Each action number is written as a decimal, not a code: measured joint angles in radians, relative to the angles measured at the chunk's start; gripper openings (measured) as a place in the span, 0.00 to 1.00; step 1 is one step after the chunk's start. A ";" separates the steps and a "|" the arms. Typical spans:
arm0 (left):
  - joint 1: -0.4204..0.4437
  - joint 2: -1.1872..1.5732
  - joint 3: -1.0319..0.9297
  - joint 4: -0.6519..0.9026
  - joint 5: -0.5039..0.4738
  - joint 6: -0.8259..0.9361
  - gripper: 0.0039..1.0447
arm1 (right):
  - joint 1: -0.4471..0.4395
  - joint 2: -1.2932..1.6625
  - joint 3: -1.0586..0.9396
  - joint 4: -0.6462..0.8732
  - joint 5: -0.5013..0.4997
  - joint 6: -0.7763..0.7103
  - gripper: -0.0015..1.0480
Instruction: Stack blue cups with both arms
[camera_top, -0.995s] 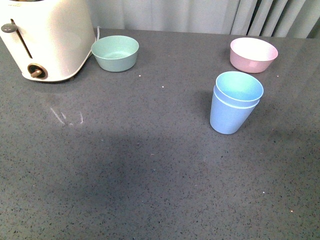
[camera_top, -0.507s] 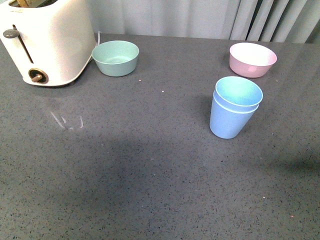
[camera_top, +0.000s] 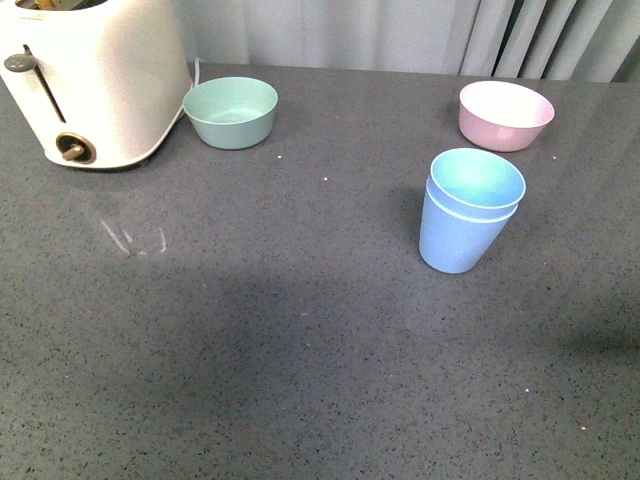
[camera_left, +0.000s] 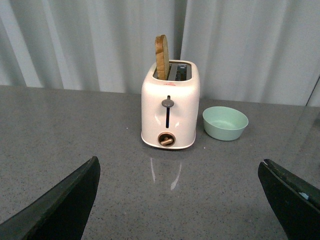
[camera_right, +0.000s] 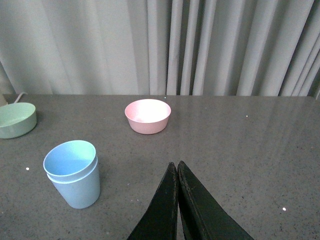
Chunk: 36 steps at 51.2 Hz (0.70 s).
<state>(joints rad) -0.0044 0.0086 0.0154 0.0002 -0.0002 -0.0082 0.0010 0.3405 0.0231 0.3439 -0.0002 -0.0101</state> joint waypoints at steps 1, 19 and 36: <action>0.000 0.000 0.000 0.000 0.000 0.000 0.92 | 0.000 -0.007 0.000 -0.010 0.000 0.000 0.02; 0.000 0.000 0.000 0.000 0.000 0.000 0.92 | 0.000 -0.133 0.000 -0.135 0.000 0.000 0.02; 0.000 0.000 0.000 0.000 0.000 0.000 0.92 | 0.000 -0.332 0.000 -0.341 0.000 0.000 0.02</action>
<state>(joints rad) -0.0044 0.0086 0.0154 0.0002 -0.0002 -0.0082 0.0010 0.0082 0.0235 0.0029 0.0002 -0.0101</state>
